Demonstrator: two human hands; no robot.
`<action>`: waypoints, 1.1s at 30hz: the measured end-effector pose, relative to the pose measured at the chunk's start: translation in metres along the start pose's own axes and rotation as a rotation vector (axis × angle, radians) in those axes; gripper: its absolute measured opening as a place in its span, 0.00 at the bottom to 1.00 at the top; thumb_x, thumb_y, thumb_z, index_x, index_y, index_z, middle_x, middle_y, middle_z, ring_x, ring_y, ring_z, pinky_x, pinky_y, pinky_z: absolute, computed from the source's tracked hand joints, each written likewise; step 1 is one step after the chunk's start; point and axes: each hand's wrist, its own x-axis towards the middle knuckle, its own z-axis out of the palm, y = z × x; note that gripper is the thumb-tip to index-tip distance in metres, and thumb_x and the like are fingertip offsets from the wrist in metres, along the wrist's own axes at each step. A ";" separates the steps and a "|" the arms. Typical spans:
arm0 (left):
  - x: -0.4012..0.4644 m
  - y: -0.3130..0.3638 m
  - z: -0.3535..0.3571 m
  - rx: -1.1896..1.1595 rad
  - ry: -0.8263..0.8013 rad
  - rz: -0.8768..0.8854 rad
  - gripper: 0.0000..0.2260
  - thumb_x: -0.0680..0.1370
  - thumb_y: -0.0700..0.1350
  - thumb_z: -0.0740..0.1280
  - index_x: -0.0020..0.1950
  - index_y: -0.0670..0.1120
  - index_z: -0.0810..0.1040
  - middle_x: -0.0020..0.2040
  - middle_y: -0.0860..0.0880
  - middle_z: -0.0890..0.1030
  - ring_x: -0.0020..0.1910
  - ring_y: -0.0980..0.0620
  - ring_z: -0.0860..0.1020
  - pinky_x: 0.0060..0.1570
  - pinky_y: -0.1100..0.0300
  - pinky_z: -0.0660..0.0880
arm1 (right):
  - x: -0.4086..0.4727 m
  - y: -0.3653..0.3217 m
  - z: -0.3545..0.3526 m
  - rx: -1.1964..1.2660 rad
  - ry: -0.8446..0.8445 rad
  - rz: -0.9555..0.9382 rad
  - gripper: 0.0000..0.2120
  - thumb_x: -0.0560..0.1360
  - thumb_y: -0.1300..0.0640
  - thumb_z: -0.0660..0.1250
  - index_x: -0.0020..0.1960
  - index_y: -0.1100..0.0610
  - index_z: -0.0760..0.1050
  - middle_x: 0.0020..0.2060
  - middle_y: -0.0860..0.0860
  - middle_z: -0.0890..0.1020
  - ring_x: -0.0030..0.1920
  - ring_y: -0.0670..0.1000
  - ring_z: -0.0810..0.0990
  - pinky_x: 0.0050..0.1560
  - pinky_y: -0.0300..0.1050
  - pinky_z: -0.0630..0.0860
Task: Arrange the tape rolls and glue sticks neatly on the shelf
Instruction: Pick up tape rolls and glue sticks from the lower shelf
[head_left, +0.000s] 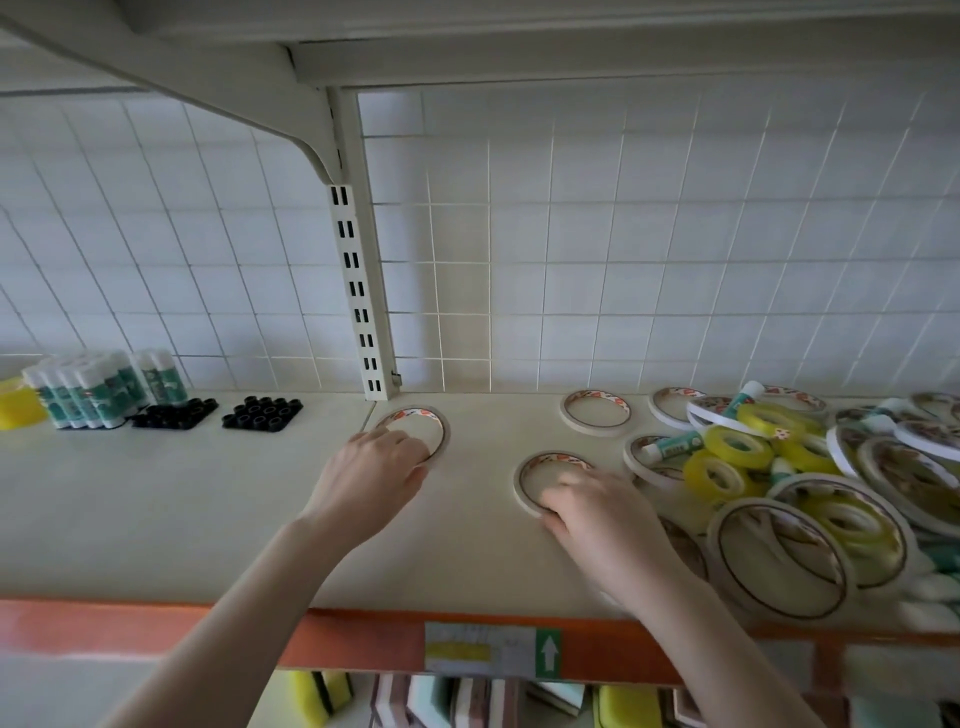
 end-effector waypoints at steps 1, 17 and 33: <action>-0.003 0.001 -0.002 -0.002 0.020 -0.011 0.02 0.71 0.42 0.70 0.39 0.45 0.79 0.34 0.49 0.78 0.35 0.44 0.78 0.36 0.54 0.73 | 0.001 -0.001 0.000 -0.013 0.013 -0.010 0.18 0.49 0.56 0.82 0.23 0.50 0.71 0.22 0.47 0.72 0.24 0.48 0.74 0.26 0.37 0.69; -0.077 -0.060 -0.065 0.045 0.085 -0.160 0.01 0.69 0.43 0.69 0.37 0.46 0.78 0.32 0.51 0.77 0.32 0.46 0.77 0.32 0.60 0.69 | 0.028 -0.066 0.013 0.124 0.247 -0.068 0.11 0.59 0.62 0.77 0.31 0.55 0.75 0.28 0.49 0.76 0.31 0.54 0.77 0.32 0.46 0.74; -0.226 -0.347 -0.176 0.131 0.097 -0.213 0.10 0.69 0.50 0.60 0.33 0.46 0.76 0.30 0.52 0.75 0.32 0.48 0.76 0.28 0.60 0.68 | 0.152 -0.383 0.014 0.195 0.288 -0.089 0.08 0.62 0.64 0.76 0.35 0.58 0.77 0.31 0.52 0.79 0.33 0.56 0.78 0.35 0.47 0.74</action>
